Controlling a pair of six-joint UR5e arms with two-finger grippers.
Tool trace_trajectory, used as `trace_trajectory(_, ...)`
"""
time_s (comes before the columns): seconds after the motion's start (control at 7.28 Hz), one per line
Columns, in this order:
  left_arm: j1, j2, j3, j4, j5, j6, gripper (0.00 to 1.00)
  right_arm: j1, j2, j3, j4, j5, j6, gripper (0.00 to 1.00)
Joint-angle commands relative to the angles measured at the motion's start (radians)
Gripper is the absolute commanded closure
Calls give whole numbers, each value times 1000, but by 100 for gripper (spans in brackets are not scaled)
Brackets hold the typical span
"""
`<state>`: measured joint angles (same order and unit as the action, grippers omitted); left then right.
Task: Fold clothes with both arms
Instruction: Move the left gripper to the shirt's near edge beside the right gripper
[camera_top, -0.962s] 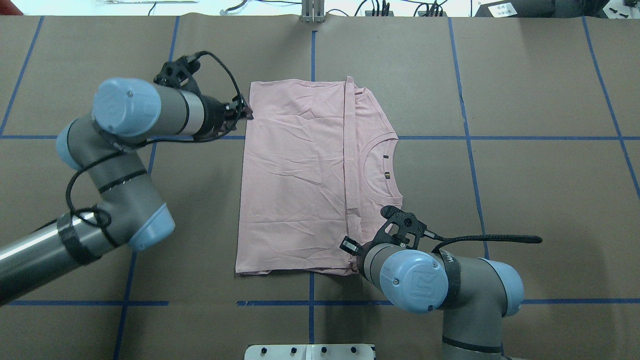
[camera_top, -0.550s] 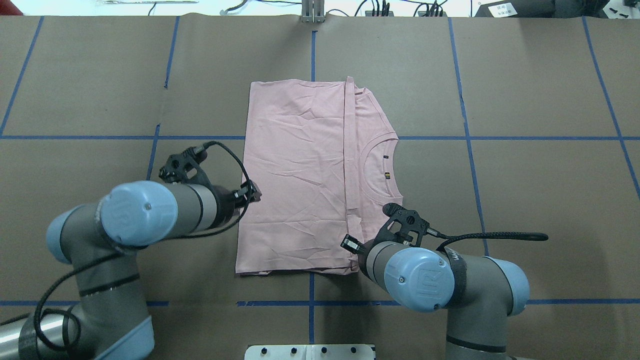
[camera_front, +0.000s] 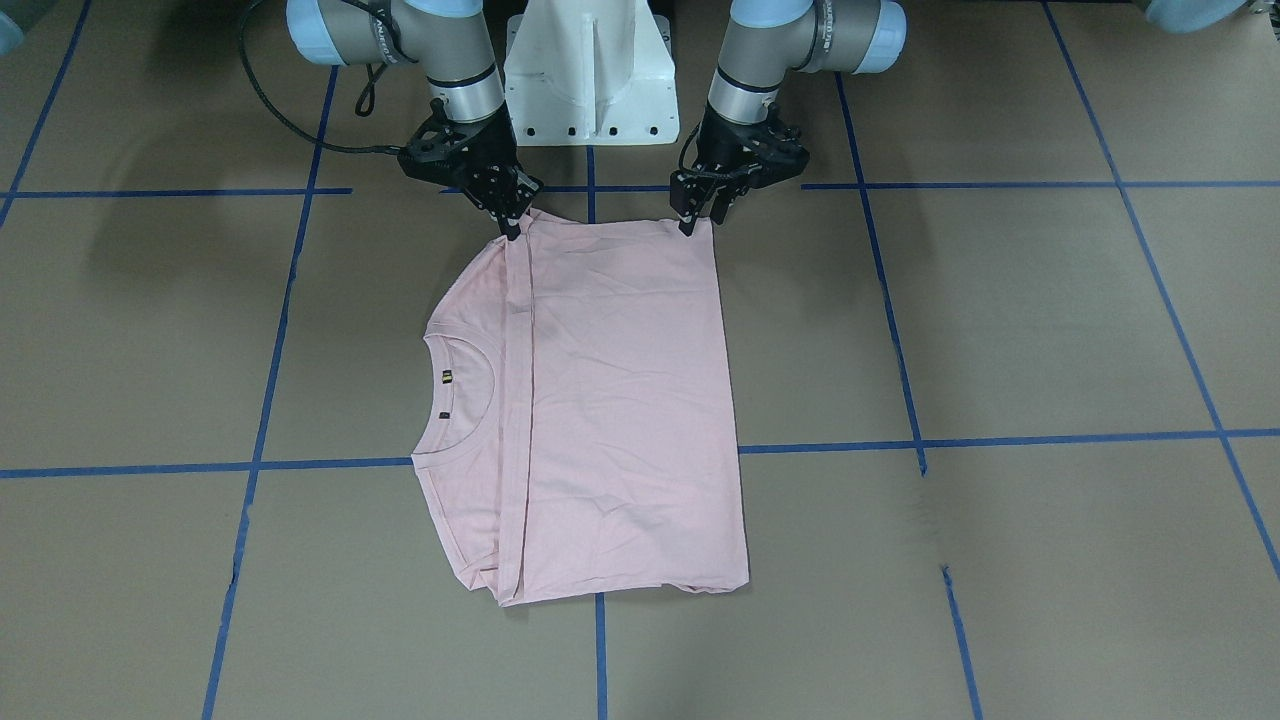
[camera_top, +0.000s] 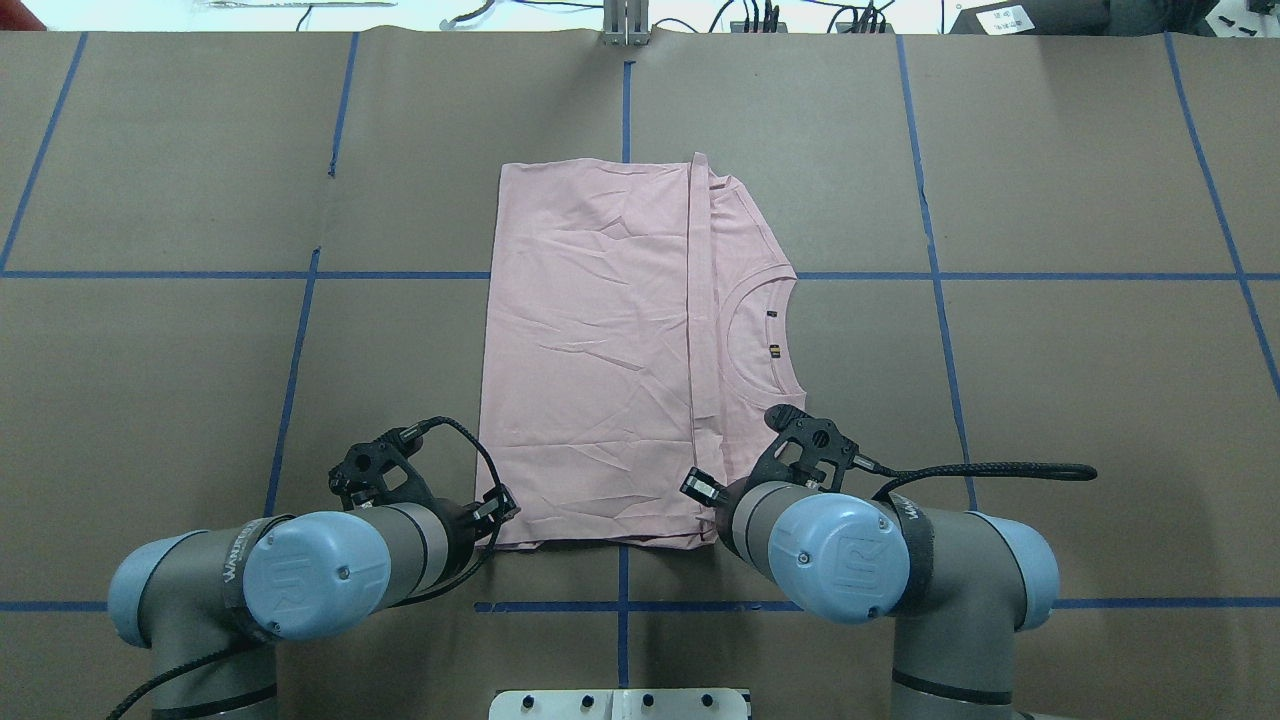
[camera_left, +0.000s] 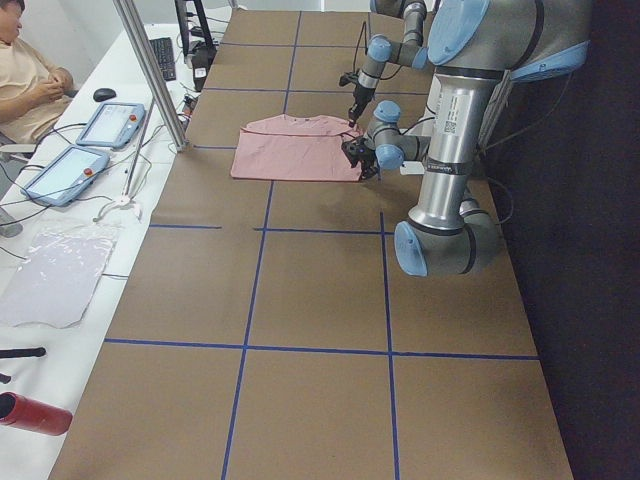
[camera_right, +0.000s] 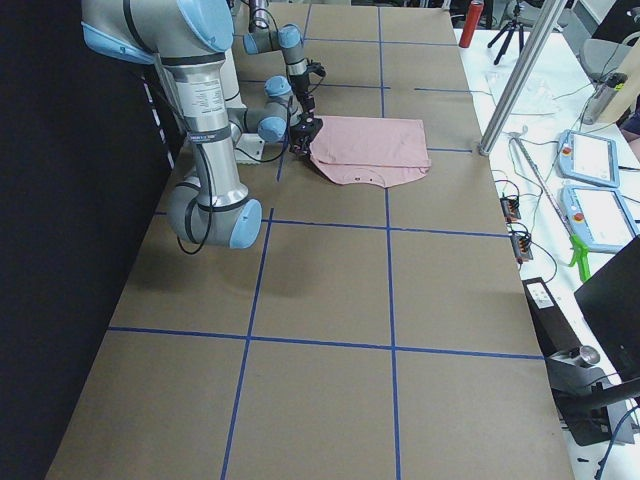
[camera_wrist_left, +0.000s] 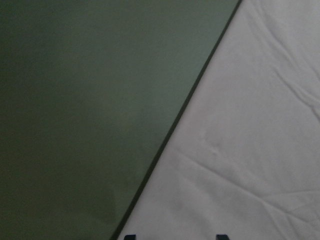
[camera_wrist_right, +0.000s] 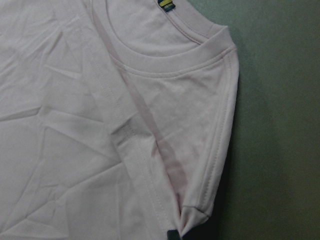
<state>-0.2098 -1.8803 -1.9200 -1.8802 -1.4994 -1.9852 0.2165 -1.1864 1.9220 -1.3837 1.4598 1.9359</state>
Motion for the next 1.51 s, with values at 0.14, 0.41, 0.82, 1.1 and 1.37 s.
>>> trace_trajectory(0.14, 12, 1, 4, 7, 2, -3, 38, 0, 1, 0, 2, 1, -2, 100)
trace_trajectory(0.41, 13, 3, 7, 9, 2, -26, 64, 1, 1, 0, 2, 1, -5, 100)
trace_trajectory(0.82, 13, 3, 6, 10, 1, -32, 100, 3, 1, 0, 2, 1, -6, 100)
trace_trajectory(1.1, 7, 4, -95, 22, -2, -30, 100, 6, -5, 35, -1, -1, -5, 100)
trace_trajectory(1.37, 18, -13, -370, 288, -19, -101, 100, -6, -150, 240, -3, 1, -5, 100)
